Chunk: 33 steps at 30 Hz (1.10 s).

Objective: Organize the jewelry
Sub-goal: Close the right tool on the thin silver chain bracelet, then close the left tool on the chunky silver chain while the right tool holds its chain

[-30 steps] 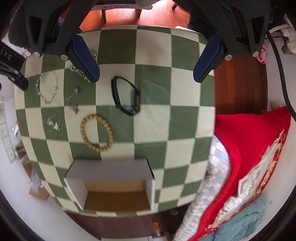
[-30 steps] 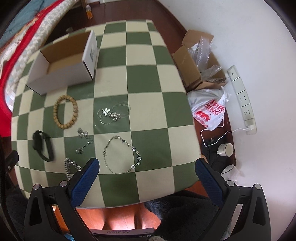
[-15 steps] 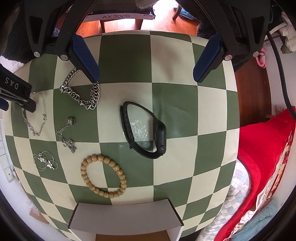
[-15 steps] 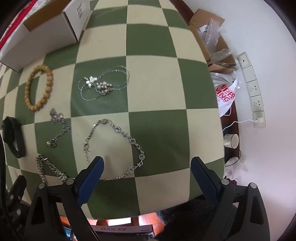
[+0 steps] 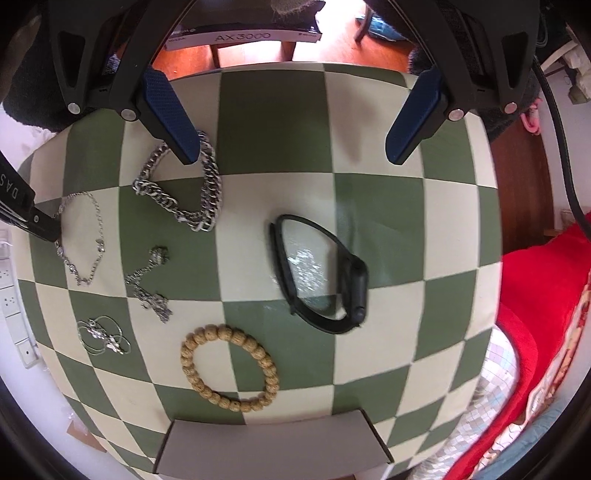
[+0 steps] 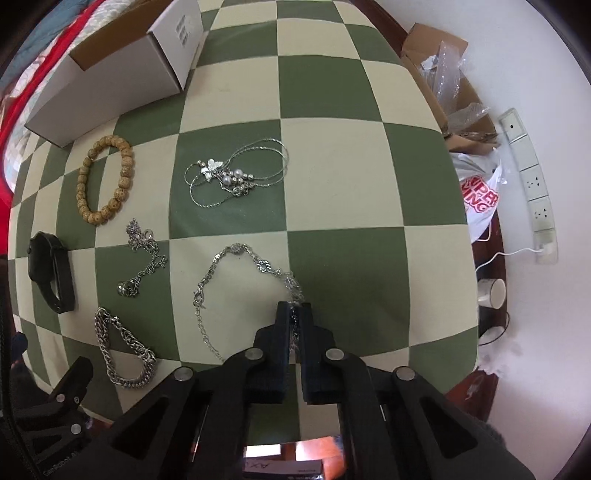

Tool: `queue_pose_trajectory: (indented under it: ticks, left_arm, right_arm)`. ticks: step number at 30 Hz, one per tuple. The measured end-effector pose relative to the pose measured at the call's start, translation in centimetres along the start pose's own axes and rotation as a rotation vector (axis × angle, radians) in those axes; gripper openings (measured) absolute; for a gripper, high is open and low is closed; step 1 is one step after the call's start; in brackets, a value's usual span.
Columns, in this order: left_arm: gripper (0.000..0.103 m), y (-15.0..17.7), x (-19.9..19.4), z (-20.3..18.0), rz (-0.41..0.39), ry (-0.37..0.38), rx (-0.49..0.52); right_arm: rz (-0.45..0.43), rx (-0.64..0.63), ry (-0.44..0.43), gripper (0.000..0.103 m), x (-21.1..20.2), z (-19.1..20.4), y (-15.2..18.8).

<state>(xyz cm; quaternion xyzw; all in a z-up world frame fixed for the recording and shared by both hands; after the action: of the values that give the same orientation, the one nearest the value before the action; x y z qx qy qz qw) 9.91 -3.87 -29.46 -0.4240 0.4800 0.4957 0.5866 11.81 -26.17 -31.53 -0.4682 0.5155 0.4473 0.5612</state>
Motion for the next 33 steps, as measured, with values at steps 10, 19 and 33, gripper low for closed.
queue_pose_trajectory:
  ticks: [10,19,33]
  left_arm:
    - [0.086,0.0,1.9,-0.9,-0.021,0.037,0.029]
    - [0.075,0.2,1.6,-0.9,-0.062,0.053,0.047]
    - [0.002,-1.0,-1.1,-3.2,-0.115,0.108,0.067]
  right_arm:
    - [-0.006,0.134,-0.056,0.002,-1.2,-4.9,1.5]
    - [0.034,0.138,-0.062,0.048,0.1,-4.5,0.9]
    - [0.018,0.059,0.012,0.006,0.1,-2.6,-0.1]
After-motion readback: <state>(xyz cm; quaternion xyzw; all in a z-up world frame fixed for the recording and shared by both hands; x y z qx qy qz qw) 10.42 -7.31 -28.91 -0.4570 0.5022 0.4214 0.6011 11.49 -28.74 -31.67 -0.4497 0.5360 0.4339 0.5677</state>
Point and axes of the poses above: each gripper's, at about its wrist camera, not at the fingertips, and x roughly the way its jaws point, z to its left, y to its underside, the point moved 1 cm from there along x, roughly the way its jaws point, and after that the axes turned 5 degrees about -y, right-handed, at the moved point
